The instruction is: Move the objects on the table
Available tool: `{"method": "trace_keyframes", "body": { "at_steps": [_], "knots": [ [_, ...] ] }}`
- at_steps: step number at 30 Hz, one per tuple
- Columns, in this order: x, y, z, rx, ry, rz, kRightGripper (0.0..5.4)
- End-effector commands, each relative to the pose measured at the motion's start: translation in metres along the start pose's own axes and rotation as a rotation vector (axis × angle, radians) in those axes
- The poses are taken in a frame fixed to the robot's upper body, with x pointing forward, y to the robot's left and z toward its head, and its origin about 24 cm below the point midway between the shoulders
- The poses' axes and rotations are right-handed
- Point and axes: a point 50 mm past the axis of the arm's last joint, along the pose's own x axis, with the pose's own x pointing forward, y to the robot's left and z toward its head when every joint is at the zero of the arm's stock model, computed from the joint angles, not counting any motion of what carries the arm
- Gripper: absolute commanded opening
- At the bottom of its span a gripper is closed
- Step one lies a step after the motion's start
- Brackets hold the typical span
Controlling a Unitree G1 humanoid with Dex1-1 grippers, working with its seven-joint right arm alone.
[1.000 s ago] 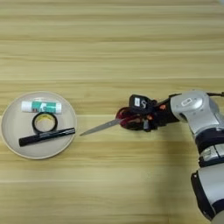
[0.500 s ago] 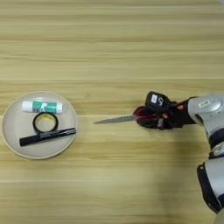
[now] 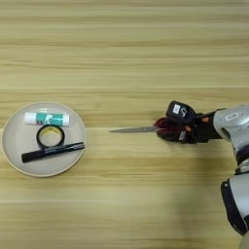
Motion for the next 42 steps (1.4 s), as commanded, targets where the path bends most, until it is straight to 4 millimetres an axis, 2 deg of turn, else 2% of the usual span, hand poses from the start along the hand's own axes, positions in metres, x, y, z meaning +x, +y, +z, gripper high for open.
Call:
{"method": "trace_keyframes", "body": {
  "at_steps": [1, 14, 20, 24, 29, 33, 42],
  "knots": [
    [0.000, 0.016, -0.033, 0.075, 0.175, 0.050, 2.53],
    [-0.002, 0.009, -0.021, 0.042, 0.123, 0.040, 3.58],
    [-0.006, 0.001, -0.008, 0.028, 0.043, 0.027, 4.15],
    [-0.009, -0.005, 0.006, 0.007, -0.046, 0.019, 4.52],
    [-0.010, -0.010, 0.032, -0.022, -0.235, 0.044, 5.01],
    [-0.012, -0.009, 0.042, -0.058, -0.290, 0.072, 5.38],
    [-0.015, -0.009, 0.054, -0.092, -0.351, 0.081, 5.38]
  ]
}}
